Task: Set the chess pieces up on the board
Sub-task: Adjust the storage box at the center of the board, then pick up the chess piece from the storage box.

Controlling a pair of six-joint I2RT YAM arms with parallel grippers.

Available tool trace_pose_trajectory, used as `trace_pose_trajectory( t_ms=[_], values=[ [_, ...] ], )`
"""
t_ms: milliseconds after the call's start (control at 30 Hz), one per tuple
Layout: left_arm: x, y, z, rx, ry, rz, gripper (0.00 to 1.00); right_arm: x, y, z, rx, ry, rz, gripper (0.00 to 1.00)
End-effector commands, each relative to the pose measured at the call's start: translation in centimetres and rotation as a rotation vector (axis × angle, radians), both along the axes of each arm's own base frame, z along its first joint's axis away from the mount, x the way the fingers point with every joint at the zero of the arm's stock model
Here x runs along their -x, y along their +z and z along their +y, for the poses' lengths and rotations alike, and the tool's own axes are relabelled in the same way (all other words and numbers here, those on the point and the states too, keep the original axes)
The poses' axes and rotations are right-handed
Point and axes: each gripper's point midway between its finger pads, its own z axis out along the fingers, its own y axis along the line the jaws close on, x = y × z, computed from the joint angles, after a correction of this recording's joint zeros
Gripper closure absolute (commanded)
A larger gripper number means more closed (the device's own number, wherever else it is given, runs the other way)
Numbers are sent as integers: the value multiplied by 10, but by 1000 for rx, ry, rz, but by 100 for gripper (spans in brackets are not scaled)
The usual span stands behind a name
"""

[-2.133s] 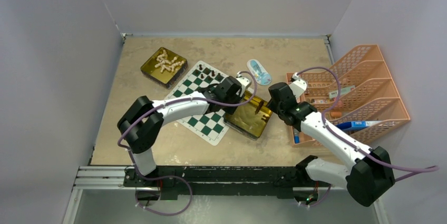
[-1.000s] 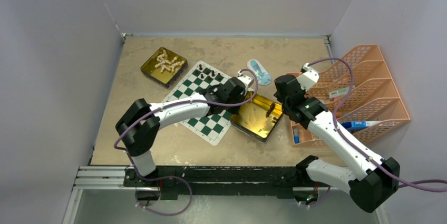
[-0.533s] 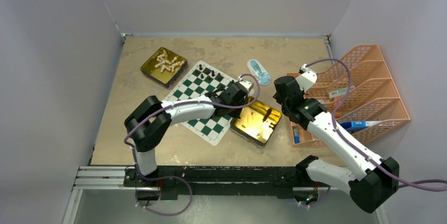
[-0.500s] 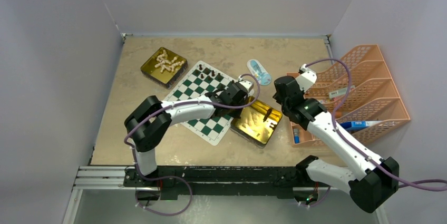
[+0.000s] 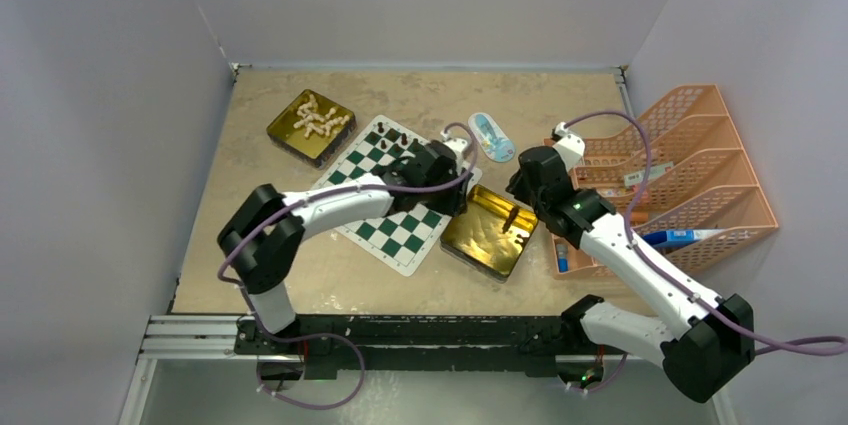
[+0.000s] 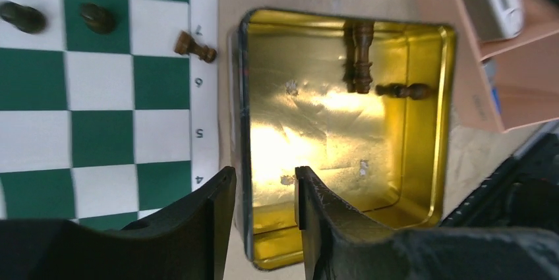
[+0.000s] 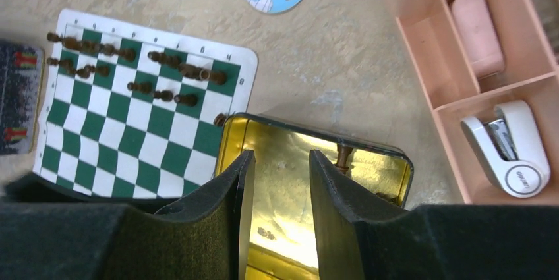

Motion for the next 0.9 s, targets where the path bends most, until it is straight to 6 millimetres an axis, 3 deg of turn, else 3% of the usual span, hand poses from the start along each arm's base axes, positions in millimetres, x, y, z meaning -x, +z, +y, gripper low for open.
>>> trace_pose_trajectory(
  t_ms=[0,100,300,400,567,733,867],
  values=[
    [-24,76,20,218,31,-15,62,0,0,21,-47,122,-8,61],
    [-37,90,48,277,62,-4,57,3,-5,28,-78,150,12,62],
    [-44,78,90,288,148,47,56,12,-39,47,-108,223,144,64],
    [-31,77,93,330,174,93,51,10,-49,50,-108,215,176,65],
    [-11,97,101,409,154,137,40,10,-69,50,-87,196,244,64],
    [8,127,121,401,105,46,34,-8,-66,51,5,230,228,67],
    [20,149,133,367,39,-58,37,10,-81,36,-40,87,303,66]
  ],
)
